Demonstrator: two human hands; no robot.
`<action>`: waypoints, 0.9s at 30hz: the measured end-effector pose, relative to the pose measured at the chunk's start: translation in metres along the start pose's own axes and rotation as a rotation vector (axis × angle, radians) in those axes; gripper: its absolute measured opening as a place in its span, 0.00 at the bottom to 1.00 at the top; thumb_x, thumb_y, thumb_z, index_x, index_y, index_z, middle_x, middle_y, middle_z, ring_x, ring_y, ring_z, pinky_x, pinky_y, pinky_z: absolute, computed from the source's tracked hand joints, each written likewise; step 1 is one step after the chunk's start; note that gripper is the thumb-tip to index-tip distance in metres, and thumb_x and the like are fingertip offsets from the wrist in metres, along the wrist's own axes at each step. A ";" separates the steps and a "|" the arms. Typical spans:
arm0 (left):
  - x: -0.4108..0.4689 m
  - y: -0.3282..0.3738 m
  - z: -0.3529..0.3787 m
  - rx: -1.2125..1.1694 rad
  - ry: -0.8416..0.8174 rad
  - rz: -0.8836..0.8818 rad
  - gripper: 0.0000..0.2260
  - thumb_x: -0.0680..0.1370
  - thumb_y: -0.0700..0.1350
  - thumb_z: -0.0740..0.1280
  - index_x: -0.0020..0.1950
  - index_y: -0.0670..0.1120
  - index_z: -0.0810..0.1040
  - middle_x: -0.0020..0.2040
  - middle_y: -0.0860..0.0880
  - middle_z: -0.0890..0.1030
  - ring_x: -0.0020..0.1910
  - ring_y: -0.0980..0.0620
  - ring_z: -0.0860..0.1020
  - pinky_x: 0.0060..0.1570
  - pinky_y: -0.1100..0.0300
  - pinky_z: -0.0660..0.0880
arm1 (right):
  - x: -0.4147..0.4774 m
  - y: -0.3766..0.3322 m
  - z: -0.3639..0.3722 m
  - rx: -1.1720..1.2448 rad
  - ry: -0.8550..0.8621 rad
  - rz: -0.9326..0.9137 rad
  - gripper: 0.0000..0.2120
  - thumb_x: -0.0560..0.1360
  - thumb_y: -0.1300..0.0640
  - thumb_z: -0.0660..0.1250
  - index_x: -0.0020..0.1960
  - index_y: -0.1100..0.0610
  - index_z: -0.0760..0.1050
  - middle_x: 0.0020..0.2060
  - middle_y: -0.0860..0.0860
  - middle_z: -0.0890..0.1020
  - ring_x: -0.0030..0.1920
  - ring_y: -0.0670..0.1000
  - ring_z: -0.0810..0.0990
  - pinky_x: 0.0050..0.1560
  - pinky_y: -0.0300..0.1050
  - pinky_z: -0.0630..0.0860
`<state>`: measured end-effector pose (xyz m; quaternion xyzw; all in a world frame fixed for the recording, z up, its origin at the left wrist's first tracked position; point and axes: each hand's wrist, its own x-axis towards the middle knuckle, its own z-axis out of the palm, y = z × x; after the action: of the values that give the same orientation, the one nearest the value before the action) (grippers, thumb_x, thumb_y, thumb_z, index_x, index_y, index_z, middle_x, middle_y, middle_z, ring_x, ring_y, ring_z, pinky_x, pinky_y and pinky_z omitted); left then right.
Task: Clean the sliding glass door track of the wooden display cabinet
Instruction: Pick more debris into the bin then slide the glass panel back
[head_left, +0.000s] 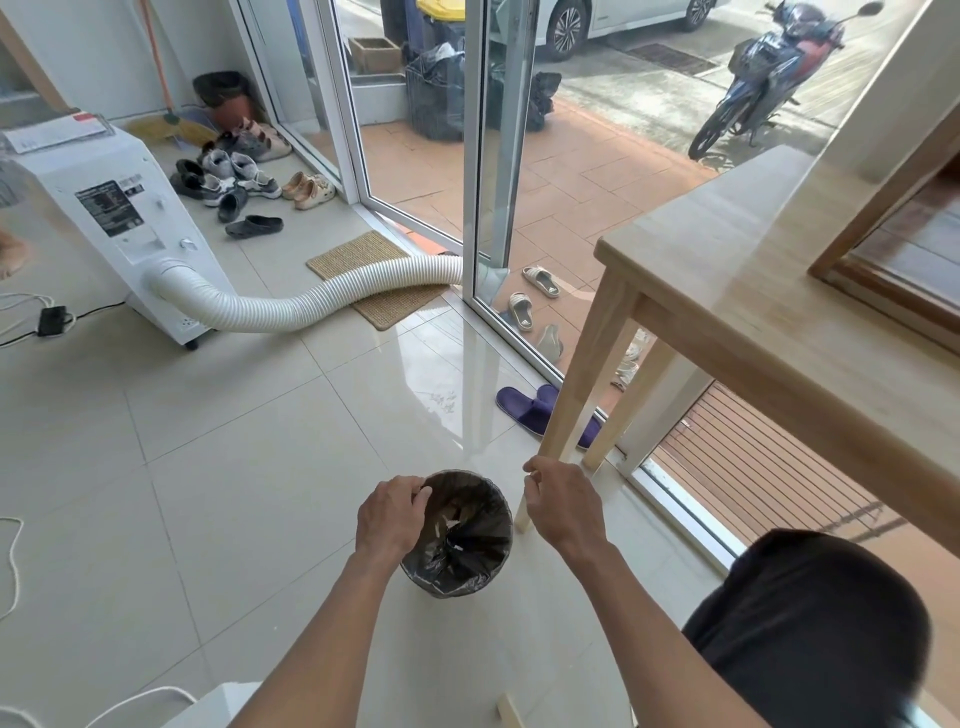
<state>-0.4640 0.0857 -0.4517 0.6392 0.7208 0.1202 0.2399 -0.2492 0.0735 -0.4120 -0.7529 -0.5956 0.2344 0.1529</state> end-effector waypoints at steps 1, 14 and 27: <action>-0.001 0.000 -0.001 0.007 -0.002 0.017 0.14 0.83 0.50 0.60 0.49 0.44 0.82 0.45 0.46 0.85 0.47 0.43 0.81 0.47 0.50 0.78 | -0.001 -0.001 -0.002 -0.005 0.004 -0.008 0.13 0.81 0.56 0.61 0.62 0.54 0.79 0.54 0.53 0.86 0.54 0.57 0.83 0.53 0.54 0.81; -0.005 0.030 -0.035 0.183 0.139 0.402 0.32 0.81 0.62 0.44 0.82 0.50 0.46 0.82 0.50 0.44 0.81 0.49 0.46 0.79 0.50 0.42 | -0.013 -0.006 -0.046 -0.280 0.135 -0.244 0.32 0.83 0.40 0.51 0.82 0.54 0.48 0.82 0.56 0.53 0.82 0.57 0.46 0.81 0.57 0.44; 0.009 0.184 -0.157 0.258 0.448 0.808 0.37 0.80 0.67 0.49 0.81 0.50 0.39 0.82 0.47 0.41 0.81 0.46 0.43 0.77 0.40 0.37 | -0.019 -0.014 -0.249 -0.441 0.716 -0.312 0.34 0.82 0.39 0.50 0.83 0.53 0.46 0.82 0.61 0.44 0.82 0.60 0.41 0.81 0.62 0.44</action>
<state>-0.3847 0.1441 -0.2306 0.8510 0.4577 0.2481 -0.0686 -0.1310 0.0707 -0.1912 -0.7024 -0.6473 -0.1994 0.2190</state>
